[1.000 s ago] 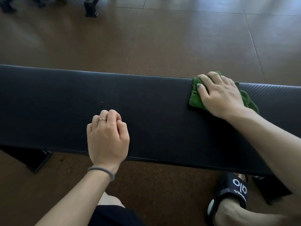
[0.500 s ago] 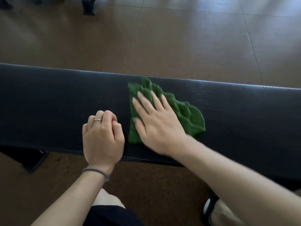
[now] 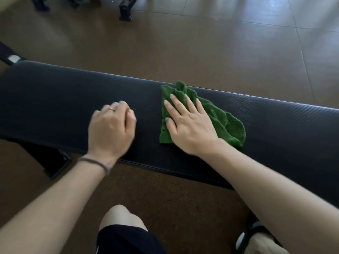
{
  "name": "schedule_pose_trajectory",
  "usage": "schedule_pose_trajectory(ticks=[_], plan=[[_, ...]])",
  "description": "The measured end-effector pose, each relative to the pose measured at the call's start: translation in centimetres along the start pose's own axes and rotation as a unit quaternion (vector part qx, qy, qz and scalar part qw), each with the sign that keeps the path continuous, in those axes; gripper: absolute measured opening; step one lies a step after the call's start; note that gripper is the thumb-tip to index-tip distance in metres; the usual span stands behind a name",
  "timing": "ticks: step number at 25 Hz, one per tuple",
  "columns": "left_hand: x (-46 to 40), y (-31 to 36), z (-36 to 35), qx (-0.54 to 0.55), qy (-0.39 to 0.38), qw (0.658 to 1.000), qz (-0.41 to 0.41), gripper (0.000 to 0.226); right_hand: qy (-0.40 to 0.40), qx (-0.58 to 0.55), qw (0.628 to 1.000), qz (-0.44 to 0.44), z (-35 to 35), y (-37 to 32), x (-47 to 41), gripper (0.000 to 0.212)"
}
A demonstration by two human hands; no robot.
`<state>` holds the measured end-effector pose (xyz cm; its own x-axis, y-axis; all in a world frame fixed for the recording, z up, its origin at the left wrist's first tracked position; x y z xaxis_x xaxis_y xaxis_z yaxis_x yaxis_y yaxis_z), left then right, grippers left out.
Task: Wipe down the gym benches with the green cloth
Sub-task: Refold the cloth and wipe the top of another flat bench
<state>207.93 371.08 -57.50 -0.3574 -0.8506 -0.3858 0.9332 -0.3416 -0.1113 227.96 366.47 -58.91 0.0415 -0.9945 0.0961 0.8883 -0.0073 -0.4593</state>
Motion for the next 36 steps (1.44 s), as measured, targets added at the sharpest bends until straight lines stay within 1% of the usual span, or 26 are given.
schedule_pose_trajectory(ticks=[2, 4, 5, 8, 11, 14, 16, 19, 21, 23, 25, 28, 30, 31, 33, 35, 36], plan=[[-0.4, -3.8, -1.2, 0.020, -0.013, 0.999, 0.030, 0.028, -0.009, 0.003, 0.999, 0.033, -0.8, -1.5, 4.4, 0.062], [0.0, -4.9, -2.3, 0.058, -0.028, 0.996, 0.056, 0.022, -0.053, 0.006, 0.997, 0.055, -1.4, -2.8, 7.8, 0.062], [0.2, -4.8, -2.5, 0.065, -0.030, 0.996, 0.055, 0.021, -0.067, 0.010, 0.996, 0.066, -1.4, -2.8, 7.7, 0.062], [0.4, -4.4, -2.6, 0.076, -0.024, 0.996, 0.047, 0.022, -0.051, 0.013, 0.993, 0.105, -1.3, -3.0, 2.1, 0.060], [0.5, -4.8, -2.6, 0.089, -0.023, 0.994, 0.052, 0.019, -0.025, 0.013, 0.997, 0.068, -1.7, -3.9, -4.4, 0.060], [0.7, -4.8, -2.8, 0.093, -0.036, 0.994, 0.047, 0.017, -0.027, 0.019, 0.998, 0.046, -2.1, -4.6, -5.6, 0.061], [0.7, -4.9, -2.8, 0.103, -0.029, 0.993, 0.054, 0.016, -0.045, 0.028, 0.996, 0.078, -2.2, -4.9, -2.8, 0.062], [0.7, -4.8, -2.6, 0.114, -0.020, 0.992, 0.047, 0.016, -0.102, 0.053, 0.979, 0.171, -2.5, -5.5, 2.2, 0.064], [0.4, -4.9, -2.7, 0.117, -0.024, 0.992, 0.049, 0.017, -0.127, 0.051, 0.969, 0.206, -2.3, -5.4, 2.0, 0.063], [0.6, -4.8, -2.7, 0.127, -0.022, 0.990, 0.061, 0.018, -0.098, 0.035, 0.973, 0.204, -2.3, -5.4, 0.1, 0.061], [0.6, -5.0, -2.7, 0.136, -0.014, 0.988, 0.073, 0.019, -0.073, 0.031, 0.979, 0.187, -2.7, -5.9, -3.7, 0.060], [0.6, -5.1, -2.7, 0.144, -0.020, 0.986, 0.085, 0.020, -0.049, 0.015, 0.994, 0.101, -2.9, -7.3, -10.3, 0.062], [0.5, -5.2, -2.4, 0.152, -0.017, 0.984, 0.091, 0.020, -0.045, 0.006, 0.997, 0.069, -3.0, -8.1, -11.6, 0.064], [0.5, -5.2, -2.4, 0.156, -0.016, 0.983, 0.094, 0.020, -0.042, 0.005, 0.996, 0.074, -3.1, -8.2, -10.6, 0.064], [0.8, -5.1, -2.3, 0.153, -0.020, 0.983, 0.101, 0.018, -0.034, 0.013, 0.992, 0.122, -3.6, -8.0, -6.1, 0.065], [0.8, -5.2, -2.2, 0.145, -0.020, 0.983, 0.112, 0.019, -0.058, 0.015, 0.986, 0.155, -3.5, -7.5, -2.9, 0.066], [0.9, -5.1, -2.1, 0.142, -0.022, 0.983, 0.115, 0.019, -0.075, 0.011, 0.984, 0.160, -3.5, -7.4, -3.1, 0.065]])
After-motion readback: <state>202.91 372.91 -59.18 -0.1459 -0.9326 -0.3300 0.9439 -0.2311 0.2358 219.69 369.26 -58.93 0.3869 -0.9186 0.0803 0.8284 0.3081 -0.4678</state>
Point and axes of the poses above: each hand's wrist, its own x-axis away from the middle knuckle, its own z-axis out of the back of the hand, y = z × x, the point moved 3 cm from there along -x, towards the middle knuckle, and after that the axes turned 15 degrees about -x, right-handed, at the moved point
